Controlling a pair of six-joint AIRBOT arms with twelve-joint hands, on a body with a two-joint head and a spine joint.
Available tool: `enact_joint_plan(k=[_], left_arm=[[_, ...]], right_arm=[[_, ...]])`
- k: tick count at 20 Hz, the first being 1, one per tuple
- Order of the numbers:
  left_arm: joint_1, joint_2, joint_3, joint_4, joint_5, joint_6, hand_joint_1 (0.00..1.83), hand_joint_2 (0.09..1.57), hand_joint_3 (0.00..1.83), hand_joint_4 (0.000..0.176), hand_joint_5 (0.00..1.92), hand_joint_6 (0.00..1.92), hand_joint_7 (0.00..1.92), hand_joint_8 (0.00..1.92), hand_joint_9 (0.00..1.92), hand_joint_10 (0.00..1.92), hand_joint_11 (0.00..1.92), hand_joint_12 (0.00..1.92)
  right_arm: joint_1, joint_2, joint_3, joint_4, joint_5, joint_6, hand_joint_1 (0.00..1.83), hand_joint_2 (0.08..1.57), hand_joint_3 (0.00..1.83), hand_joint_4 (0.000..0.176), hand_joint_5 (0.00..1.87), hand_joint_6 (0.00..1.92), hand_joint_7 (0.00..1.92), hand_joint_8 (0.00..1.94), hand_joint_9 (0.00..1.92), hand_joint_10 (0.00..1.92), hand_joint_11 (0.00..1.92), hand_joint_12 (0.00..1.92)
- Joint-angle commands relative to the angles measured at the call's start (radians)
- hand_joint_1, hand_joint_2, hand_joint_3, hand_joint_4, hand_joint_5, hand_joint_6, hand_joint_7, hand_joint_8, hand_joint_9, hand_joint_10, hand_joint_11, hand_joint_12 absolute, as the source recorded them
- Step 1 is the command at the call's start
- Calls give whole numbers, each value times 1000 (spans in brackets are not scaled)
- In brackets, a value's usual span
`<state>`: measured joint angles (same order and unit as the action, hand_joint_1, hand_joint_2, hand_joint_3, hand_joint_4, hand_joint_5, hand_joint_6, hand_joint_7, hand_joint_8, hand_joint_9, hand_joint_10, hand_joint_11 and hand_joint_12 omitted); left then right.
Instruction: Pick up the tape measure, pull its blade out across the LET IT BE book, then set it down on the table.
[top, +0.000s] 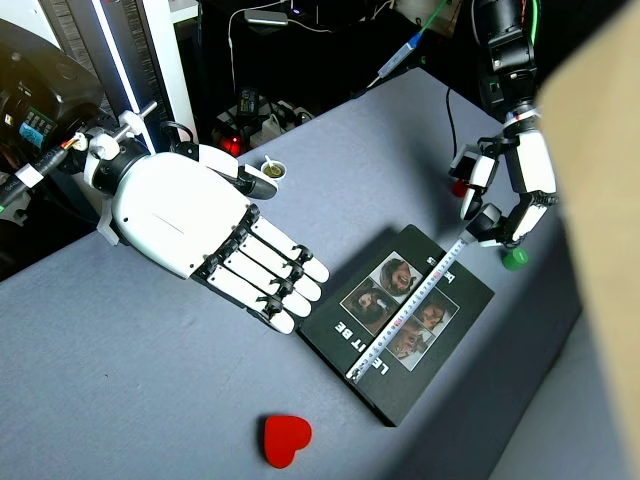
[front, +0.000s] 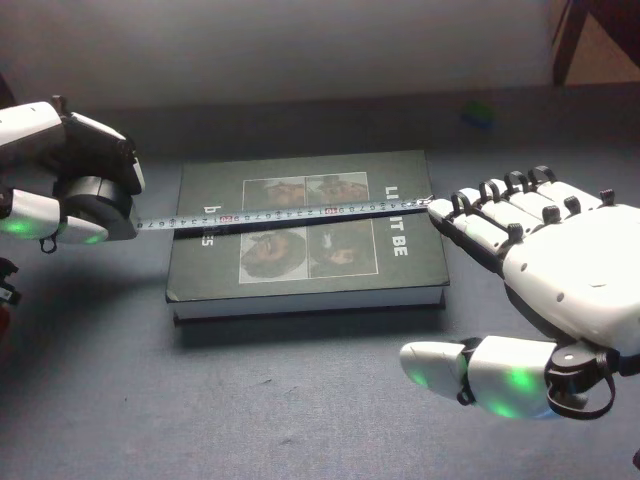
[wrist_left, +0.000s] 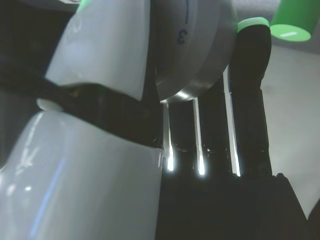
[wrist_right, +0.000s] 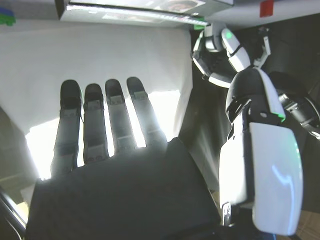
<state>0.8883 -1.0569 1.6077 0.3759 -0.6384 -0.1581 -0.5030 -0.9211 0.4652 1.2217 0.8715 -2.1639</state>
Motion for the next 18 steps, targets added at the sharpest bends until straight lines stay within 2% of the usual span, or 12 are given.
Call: enact_joint_plan(k=[1, 8, 12, 15, 16, 18], left_arm=[[-7, 0, 5, -45, -90, -6, 1487, 1105, 0, 0, 839, 1052, 978, 733, 1010, 994, 879, 1534], [-7, 0, 5, -45, -94, -7, 1492, 1099, 0, 0, 845, 1049, 984, 765, 1046, 945, 846, 1500], [-9, 0, 5, -45, -103, -9, 1490, 1108, 0, 0, 827, 1079, 960, 810, 1009, 995, 845, 1508], [-37, 18, -12, 43, -80, -89, 1491, 1102, 0, 0, 849, 1055, 974, 779, 1020, 980, 849, 1501], [-46, 27, -24, 43, -77, -90, 1489, 1102, 0, 0, 855, 1040, 989, 723, 1023, 976, 862, 1530], [-76, 58, -70, 53, -65, -89, 1491, 1098, 0, 0, 859, 1044, 987, 745, 1031, 958, 864, 1493]], right_arm=[[5, -2, 0, -71, 54, 6, 0, 1039, 0, 0, 4, 0, 0, 0, 0, 0, 0, 377], [-21, -22, 1, -93, 70, 24, 0, 1024, 0, 0, 9, 2, 0, 0, 3, 1, 0, 450], [-16, -23, 0, -93, 75, 34, 0, 1030, 0, 0, 12, 2, 1, 0, 1, 0, 0, 448], [-16, -23, -3, -94, 78, 34, 0, 1043, 5, 0, 14, 3, 8, 3, 6, 2, 0, 447], [-15, -23, -3, -95, 80, 34, 0, 1044, 5, 0, 14, 3, 8, 3, 6, 2, 0, 447], [-14, -22, -3, -98, 83, 34, 0, 1037, 1, 0, 14, 2, 9, 2, 7, 2, 0, 447]])
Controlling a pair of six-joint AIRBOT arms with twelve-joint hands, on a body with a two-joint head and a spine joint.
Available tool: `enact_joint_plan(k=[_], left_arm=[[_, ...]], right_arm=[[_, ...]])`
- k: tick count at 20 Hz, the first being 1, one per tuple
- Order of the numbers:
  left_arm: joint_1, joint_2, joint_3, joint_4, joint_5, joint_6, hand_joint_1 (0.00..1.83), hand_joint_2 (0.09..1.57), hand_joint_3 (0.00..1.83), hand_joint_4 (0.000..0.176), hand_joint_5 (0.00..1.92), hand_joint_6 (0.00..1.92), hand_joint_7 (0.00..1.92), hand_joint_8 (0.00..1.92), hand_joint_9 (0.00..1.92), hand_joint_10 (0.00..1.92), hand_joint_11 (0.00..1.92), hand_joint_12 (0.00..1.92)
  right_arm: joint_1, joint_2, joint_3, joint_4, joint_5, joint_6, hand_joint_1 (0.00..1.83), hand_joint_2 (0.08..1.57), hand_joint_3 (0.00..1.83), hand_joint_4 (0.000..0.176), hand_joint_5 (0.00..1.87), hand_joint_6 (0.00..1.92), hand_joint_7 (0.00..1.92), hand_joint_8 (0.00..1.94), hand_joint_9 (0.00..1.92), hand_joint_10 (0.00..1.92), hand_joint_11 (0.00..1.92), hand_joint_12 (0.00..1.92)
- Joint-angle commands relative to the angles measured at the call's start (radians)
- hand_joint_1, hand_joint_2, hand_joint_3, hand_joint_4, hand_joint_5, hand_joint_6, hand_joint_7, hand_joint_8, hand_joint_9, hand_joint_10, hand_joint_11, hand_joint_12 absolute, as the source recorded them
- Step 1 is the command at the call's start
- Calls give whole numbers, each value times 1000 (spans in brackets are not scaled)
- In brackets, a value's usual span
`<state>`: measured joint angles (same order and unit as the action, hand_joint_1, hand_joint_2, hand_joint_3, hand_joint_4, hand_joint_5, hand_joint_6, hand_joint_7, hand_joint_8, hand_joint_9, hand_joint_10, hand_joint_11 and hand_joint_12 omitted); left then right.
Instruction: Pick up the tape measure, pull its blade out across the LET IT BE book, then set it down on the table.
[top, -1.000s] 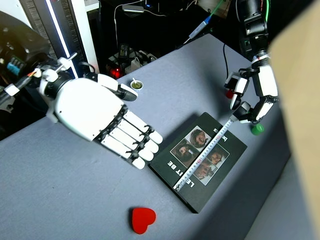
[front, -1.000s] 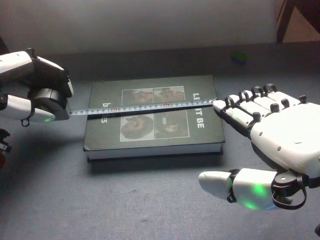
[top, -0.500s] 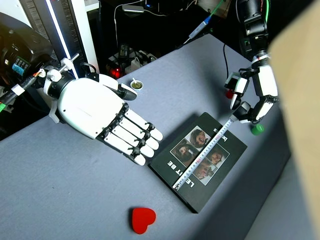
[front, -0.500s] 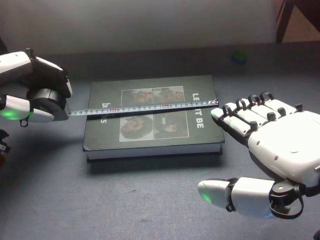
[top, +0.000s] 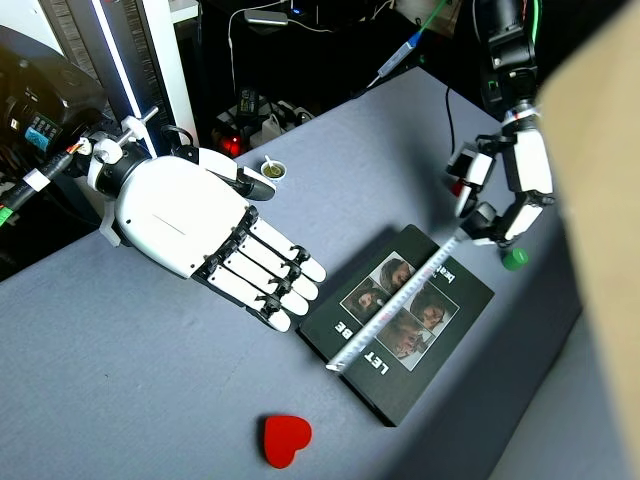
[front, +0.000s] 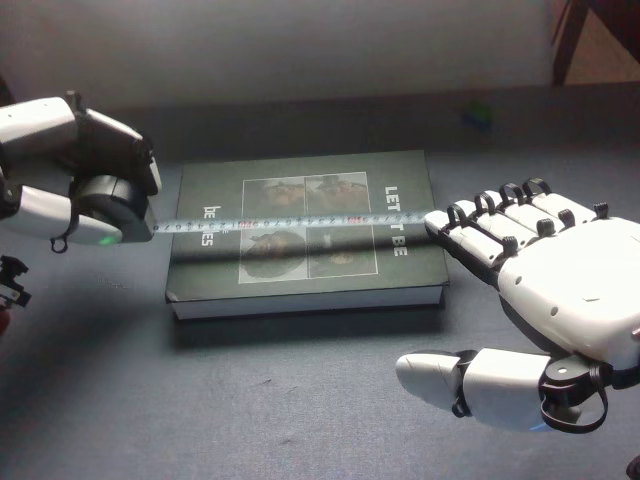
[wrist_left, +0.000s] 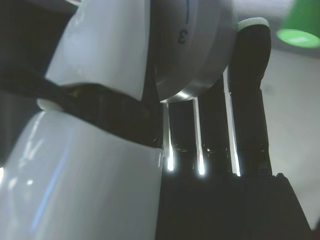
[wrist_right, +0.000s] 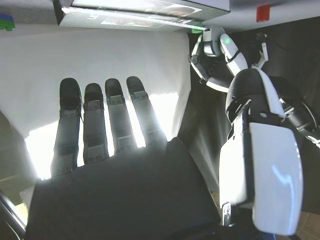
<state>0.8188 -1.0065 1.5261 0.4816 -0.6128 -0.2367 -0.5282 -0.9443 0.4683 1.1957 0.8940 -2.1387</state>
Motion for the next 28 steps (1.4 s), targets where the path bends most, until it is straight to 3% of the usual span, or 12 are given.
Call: enact_joint_plan(k=[1, 4, 7, 12, 17, 22, 28], left_arm=[[-26, 22, -8, -34, -79, -10, 1491, 1098, 0, 0, 857, 1046, 984, 754, 1033, 954, 865, 1483], [-76, 77, -94, -32, -45, -10, 1488, 1106, 0, 0, 823, 1050, 982, 744, 1021, 985, 866, 1544], [-75, 143, -195, -32, -32, -10, 1487, 1107, 0, 0, 822, 1057, 978, 743, 1016, 994, 867, 1547], [21, 253, -326, -16, -77, -2, 1488, 1102, 0, 0, 849, 1041, 1001, 698, 1017, 990, 861, 1547], [137, 260, -344, -65, -135, -1, 1491, 1105, 1, 0, 819, 1067, 983, 776, 1019, 989, 846, 1511], [245, 229, -348, -179, -196, 63, 1491, 1106, 0, 0, 818, 1069, 979, 782, 1017, 992, 849, 1510], [296, 175, -329, -241, -233, 114, 1491, 1106, 0, 0, 818, 1069, 978, 783, 1016, 993, 851, 1509]], right_arm=[[12, 1, -6, -72, 61, 9, 0, 1036, 1, 0, 17, 2, 10, 2, 14, 3, 0, 472], [10, 1, -7, -72, 61, 10, 0, 1033, 0, 0, 29, 6, 22, 6, 19, 4, 0, 479], [12, 1, -7, -75, 65, 11, 0, 1033, 0, 0, 30, 6, 23, 6, 19, 4, 0, 480], [7, 2, -7, -95, 72, 20, 0, 1030, 0, 0, 31, 3, 22, 2, 20, 2, 0, 458], [0, 2, -7, -95, 72, 19, 0, 1029, 0, 0, 32, 3, 22, 2, 20, 2, 0, 451], [8, 10, -16, -95, 59, 21, 0, 1031, 0, 0, 32, 2, 23, 1, 21, 2, 0, 454], [7, 12, -24, -95, 55, 20, 0, 1044, 3, 0, 33, 1, 16, 0, 16, 0, 0, 392]])
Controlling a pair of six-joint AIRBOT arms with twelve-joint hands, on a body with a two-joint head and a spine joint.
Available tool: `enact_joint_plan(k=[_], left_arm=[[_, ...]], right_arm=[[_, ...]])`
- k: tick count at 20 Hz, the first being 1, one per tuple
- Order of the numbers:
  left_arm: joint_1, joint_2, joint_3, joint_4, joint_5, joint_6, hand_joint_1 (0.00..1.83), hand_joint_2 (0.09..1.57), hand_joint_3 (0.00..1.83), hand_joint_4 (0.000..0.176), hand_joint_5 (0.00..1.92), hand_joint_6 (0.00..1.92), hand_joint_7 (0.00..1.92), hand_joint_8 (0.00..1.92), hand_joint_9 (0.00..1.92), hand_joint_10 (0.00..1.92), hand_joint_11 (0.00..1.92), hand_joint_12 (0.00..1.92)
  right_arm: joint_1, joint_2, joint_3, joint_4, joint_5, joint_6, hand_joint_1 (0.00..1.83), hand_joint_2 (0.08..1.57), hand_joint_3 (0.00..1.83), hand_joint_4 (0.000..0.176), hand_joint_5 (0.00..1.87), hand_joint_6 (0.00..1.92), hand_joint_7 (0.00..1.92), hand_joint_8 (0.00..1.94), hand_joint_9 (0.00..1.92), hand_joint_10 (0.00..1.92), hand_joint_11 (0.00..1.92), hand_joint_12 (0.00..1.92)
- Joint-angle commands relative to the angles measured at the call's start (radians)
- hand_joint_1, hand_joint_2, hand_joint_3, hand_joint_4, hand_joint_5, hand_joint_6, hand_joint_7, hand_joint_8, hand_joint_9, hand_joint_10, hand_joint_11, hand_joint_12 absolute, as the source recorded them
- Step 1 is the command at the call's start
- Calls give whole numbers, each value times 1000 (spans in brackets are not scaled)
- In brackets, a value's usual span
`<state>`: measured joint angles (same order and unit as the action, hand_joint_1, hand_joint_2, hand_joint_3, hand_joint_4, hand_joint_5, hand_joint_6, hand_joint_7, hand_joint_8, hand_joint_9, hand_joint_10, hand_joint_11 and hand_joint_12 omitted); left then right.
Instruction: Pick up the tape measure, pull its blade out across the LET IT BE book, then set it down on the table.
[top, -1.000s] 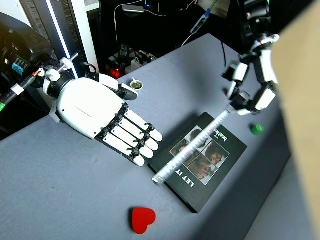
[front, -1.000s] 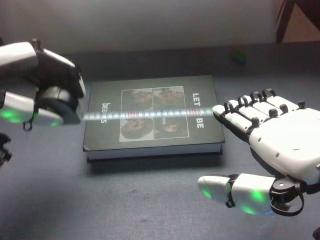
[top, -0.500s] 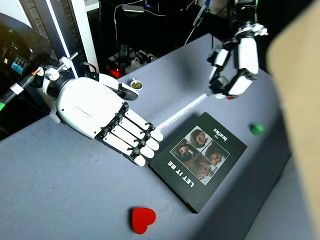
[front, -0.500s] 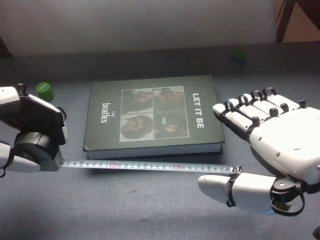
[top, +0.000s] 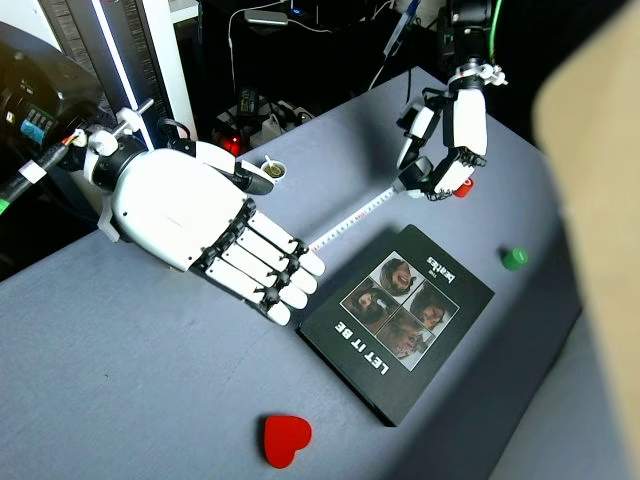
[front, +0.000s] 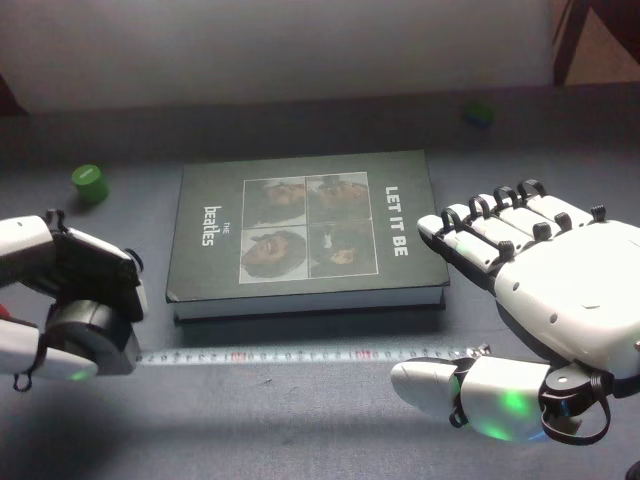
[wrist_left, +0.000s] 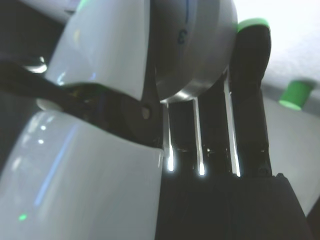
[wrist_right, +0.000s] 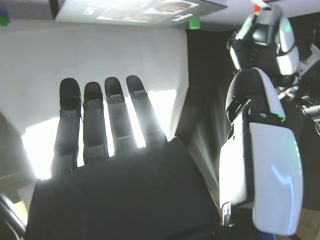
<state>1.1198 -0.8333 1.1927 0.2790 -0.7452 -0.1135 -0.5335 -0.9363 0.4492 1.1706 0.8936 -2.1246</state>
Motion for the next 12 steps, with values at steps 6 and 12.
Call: enact_joint_plan(k=[6, 12], left_arm=[[-7, -21, 19, -47, -79, 14, 1486, 1110, 1, 0, 838, 1062, 959, 763, 1002, 1013, 854, 1555], [-1, -38, 22, -47, -77, 27, 1371, 1194, 0, 0, 703, 1351, 805, 1088, 840, 1345, 657, 1232]], right_arm=[[8, 4, -5, -69, 53, 2, 0, 1072, 9, 0, 34, 1, 17, 1, 17, 0, 0, 436], [6, 4, -5, -70, 50, 2, 0, 1058, 0, 0, 37, 1, 35, 3, 29, 3, 0, 508]])
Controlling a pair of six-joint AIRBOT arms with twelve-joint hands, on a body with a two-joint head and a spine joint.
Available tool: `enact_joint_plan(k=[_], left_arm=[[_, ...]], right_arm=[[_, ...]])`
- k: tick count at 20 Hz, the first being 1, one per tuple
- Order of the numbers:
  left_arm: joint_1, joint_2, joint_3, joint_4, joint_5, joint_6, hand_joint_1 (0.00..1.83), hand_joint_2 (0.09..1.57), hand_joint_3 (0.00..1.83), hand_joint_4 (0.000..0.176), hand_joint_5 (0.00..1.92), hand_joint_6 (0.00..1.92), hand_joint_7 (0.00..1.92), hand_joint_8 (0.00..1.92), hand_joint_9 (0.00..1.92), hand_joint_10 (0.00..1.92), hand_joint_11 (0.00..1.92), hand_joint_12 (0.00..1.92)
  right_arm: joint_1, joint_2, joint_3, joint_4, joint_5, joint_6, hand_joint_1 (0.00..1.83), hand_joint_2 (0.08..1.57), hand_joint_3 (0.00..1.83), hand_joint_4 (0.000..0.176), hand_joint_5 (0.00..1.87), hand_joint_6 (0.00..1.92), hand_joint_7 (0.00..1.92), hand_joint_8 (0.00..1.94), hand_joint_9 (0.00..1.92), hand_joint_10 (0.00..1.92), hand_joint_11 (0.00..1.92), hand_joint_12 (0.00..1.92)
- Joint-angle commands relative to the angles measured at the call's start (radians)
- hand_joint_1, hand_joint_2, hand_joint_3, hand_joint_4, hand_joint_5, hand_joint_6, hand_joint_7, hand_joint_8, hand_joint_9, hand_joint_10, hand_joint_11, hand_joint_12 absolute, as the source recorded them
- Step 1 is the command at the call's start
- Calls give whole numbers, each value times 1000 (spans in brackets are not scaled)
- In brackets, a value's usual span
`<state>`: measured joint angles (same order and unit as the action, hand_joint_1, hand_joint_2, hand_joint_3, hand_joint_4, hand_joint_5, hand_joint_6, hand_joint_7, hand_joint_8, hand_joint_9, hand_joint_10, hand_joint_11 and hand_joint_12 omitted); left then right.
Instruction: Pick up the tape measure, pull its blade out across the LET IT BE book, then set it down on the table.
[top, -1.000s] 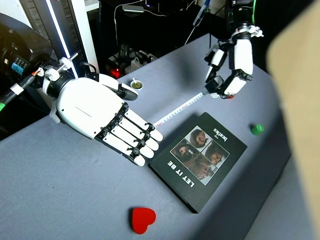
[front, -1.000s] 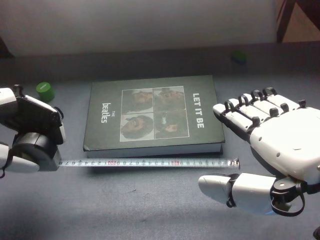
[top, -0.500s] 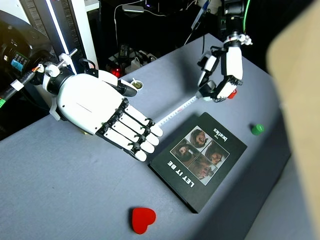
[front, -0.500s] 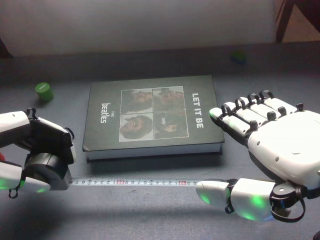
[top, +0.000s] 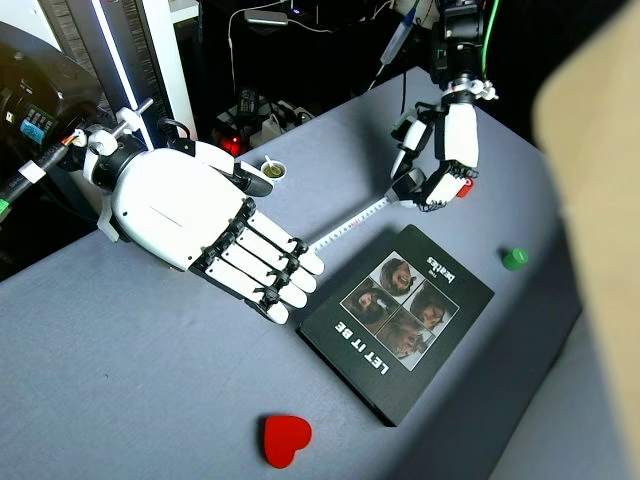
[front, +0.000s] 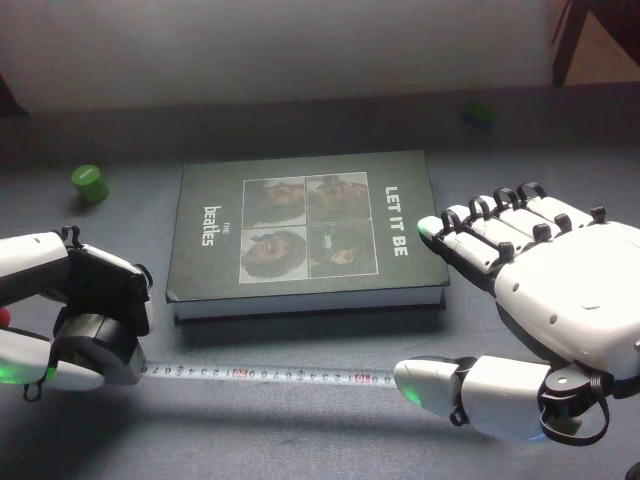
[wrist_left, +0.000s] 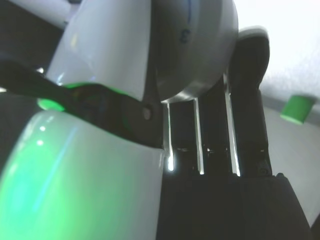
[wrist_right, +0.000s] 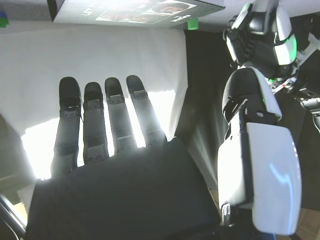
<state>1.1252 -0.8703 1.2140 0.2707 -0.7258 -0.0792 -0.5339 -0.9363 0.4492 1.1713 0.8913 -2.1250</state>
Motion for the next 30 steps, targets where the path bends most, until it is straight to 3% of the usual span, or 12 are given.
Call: enact_joint_plan(k=[1, 2, 3, 5, 6, 7, 8, 10, 17, 26, 28, 30], left_arm=[[-7, -1, -2, -39, -95, -7, 1371, 1194, 0, 0, 703, 1351, 805, 1088, 840, 1345, 657, 1232], [-7, -1, -3, -39, -94, -5, 1139, 1237, 0, 0, 726, 1344, 827, 485, 841, 664, 673, 948], [-7, -1, -3, -39, -92, -4, 1084, 1241, 0, 0, 739, 1333, 908, 177, 910, 304, 683, 877], [-13, -1, -5, -39, -89, 2, 1054, 1239, 0, 0, 746, 1329, 956, 13, 954, 58, 678, 804], [-15, -1, -5, -39, -88, 3, 1054, 1239, 0, 0, 746, 1329, 956, 13, 954, 58, 678, 804], [-15, 0, -6, -39, -88, 3, 1010, 1216, 0, 0, 706, 567, 909, 11, 910, 8, 625, 761], [-15, 1, -6, -39, -88, 3, 1011, 1205, 0, 0, 767, 214, 901, 4, 895, 8, 615, 739], [-15, 4, -8, -39, -88, 3, 1010, 1202, 0, 0, 805, 76, 897, 1, 890, 3, 612, 726], [-46, 23, -2, -26, -77, 2, 944, 1184, 0, 0, 769, 3, 803, 0, 807, 0, 530, 689], [-270, 70, 13, 8, 75, 21, 915, 1177, 0, 0, 729, 1, 746, 3, 772, 1, 530, 691], [-359, 68, -6, -22, 124, 123, 912, 1176, 0, 0, 767, 7, 819, 9, 818, 9, 533, 690], [-450, 76, -61, -193, 180, 396, 863, 1171, 0, 0, 778, 3, 792, 2, 794, 2, 509, 754]], right_arm=[[7, 4, -5, -70, 52, 2, 0, 1058, 0, 0, 37, 1, 35, 3, 29, 3, 0, 508], [7, 4, -5, -70, 52, 2, 0, 1059, 0, 0, 37, 1, 35, 3, 29, 3, 0, 509], [6, 4, -5, -70, 52, 2, 0, 1062, 0, 0, 36, 0, 35, 3, 28, 2, 0, 509], [5, 4, -5, -70, 52, 2, 0, 1062, 0, 0, 36, 0, 36, 2, 32, 3, 0, 532], [5, 4, -5, -70, 52, 2, 0, 1062, 0, 0, 36, 0, 36, 2, 32, 3, 0, 532], [5, 4, -5, -70, 52, 2, 0, 1063, 0, 0, 37, 1, 38, 2, 33, 2, 0, 537], [5, 4, -5, -70, 52, 2, 0, 1065, 1, 0, 38, 1, 38, 2, 33, 2, 0, 537], [4, 4, -5, -70, 52, 2, 0, 1067, 2, 0, 38, 1, 39, 2, 33, 2, 0, 537], [2, 4, -5, -71, 52, 1, 0, 1071, 2, 0, 38, 0, 39, 1, 33, 1, 0, 492], [5, 4, -4, -71, 55, 0, 0, 1064, 0, 0, 40, 1, 41, 1, 33, 0, 0, 518], [8, 4, 1, -77, 60, 0, 0, 1105, 11, 0, 104, 16, 133, 20, 85, 14, 0, 611], [13, 3, 12, -90, 67, 5, 54, 1219, 10, 0, 408, 43, 445, 27, 321, 37, 18, 948]])
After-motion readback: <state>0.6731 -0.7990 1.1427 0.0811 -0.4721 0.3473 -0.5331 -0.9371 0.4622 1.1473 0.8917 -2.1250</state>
